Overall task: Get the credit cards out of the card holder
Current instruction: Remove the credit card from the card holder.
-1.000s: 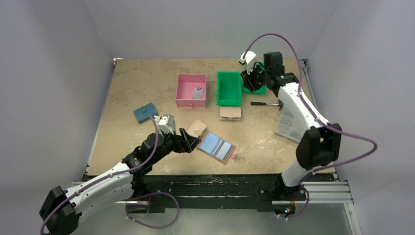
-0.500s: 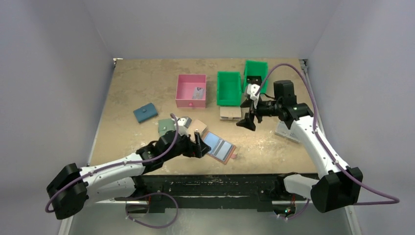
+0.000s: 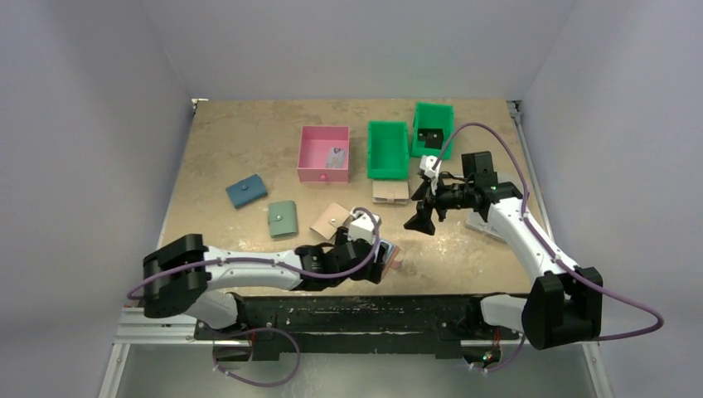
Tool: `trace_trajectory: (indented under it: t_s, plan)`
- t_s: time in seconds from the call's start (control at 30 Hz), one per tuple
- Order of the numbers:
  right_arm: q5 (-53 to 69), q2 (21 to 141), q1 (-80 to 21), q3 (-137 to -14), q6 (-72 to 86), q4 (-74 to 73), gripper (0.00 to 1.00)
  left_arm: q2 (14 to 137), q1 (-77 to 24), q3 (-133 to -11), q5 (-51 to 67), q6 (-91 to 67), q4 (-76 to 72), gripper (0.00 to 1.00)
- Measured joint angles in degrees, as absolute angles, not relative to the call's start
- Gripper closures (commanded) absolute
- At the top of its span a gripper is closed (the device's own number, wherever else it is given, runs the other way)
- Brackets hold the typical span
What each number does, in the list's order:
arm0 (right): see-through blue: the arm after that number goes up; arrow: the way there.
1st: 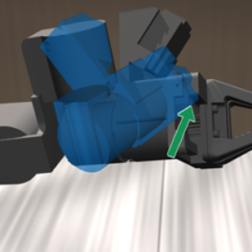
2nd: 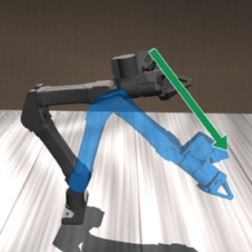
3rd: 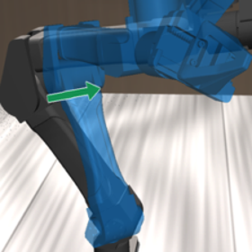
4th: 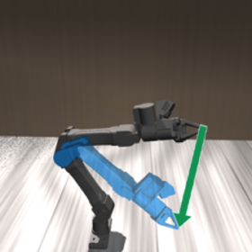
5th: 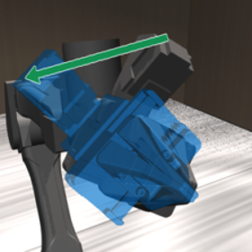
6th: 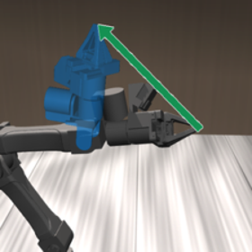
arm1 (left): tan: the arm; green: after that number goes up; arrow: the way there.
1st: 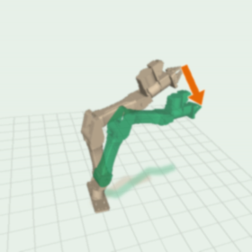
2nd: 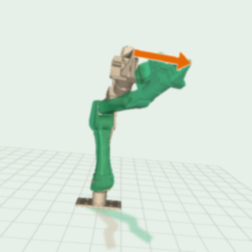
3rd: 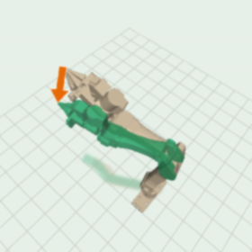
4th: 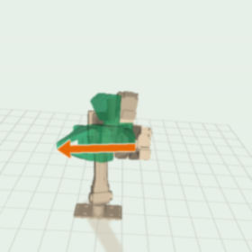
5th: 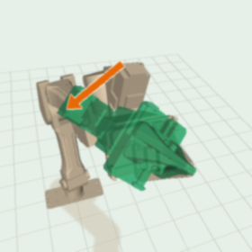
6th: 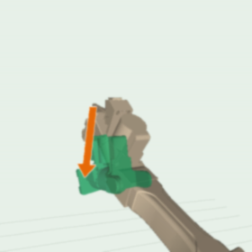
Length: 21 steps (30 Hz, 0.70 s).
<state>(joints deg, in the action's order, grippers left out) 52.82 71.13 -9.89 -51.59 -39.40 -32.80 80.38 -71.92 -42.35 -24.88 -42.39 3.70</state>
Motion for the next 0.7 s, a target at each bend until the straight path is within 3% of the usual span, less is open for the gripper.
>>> trace_trajectory:
  t_s: [0.27, 0.7]
  plan:
    - [50.68, 70.61, -8.08, -51.59, -38.35, -32.1, 0.01, 93.43, -75.61, -53.6, -30.63, -41.54, 8.93, 0.25]
    - [50.26, 73.54, -7.86, -52.12, -40.03, -34.5, 0.01, 98.48, -75.26, -56.16, -32.21, -39.77, 11.57, 0.32]
